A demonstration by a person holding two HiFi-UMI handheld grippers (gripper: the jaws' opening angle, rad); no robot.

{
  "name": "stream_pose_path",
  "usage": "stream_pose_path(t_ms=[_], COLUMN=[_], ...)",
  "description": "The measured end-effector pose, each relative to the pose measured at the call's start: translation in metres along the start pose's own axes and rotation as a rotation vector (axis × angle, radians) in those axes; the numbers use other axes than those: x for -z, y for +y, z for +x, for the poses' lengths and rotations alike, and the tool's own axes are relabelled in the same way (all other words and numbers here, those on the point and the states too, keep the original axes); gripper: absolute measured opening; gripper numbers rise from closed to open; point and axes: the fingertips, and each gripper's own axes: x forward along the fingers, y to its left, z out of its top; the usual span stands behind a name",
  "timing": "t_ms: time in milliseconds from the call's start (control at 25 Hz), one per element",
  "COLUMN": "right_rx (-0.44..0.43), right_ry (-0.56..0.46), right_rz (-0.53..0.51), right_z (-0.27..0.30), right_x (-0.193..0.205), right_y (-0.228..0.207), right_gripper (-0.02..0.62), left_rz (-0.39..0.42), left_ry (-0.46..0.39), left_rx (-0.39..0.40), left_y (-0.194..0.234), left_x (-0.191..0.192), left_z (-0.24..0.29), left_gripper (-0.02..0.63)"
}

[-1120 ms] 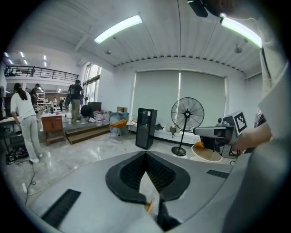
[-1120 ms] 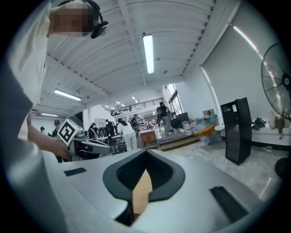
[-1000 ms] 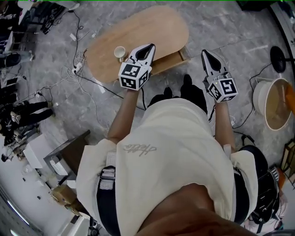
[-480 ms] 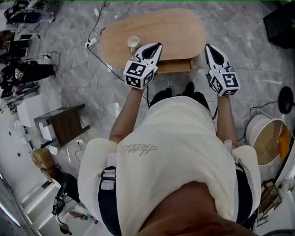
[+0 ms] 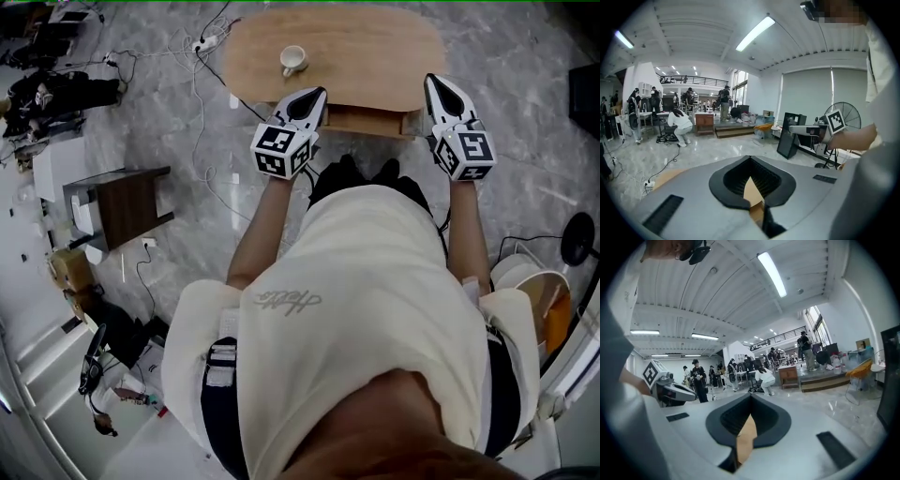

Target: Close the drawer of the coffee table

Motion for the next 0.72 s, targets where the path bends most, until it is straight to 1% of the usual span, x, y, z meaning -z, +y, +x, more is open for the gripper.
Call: stream_pose_path(t_ms=[160,320,440,600,720], right_rx=[-0.048,-0.053,-0.058,-0.052,-0.046], right_ry=[0.022,0.086,0.142,0.198,0.238], right_rz=[-0.009,-0.021,-0.010,0.034,0.077], right_z=[-0.001,0.007,0.012,0.021,0.032], right_x=[0.004,0.018,0.041,0.074,0.100], right_y=[0.024,0.027,0.031,0.031,0.041], right_gripper=[-0.005,-0.005,-0.005,-0.005,-0.005], left_rz=[-0.014,-0.040,-0.058,-0.065,-0.090], left_ry=[0.003,0.026,0.072,0.121,0.152], left_rx=[-0.019,-0.007,0.015,0.039,0.053], left_y=[0.014,0.026,0.031,0.037,0.047], left_x=[0.013,0.021,0.037,0.060,0.083], left_z=[-0.010,0.003,0.016,0.033,0.038], left_gripper=[0.005,0.005,0.005,0.005,0.005])
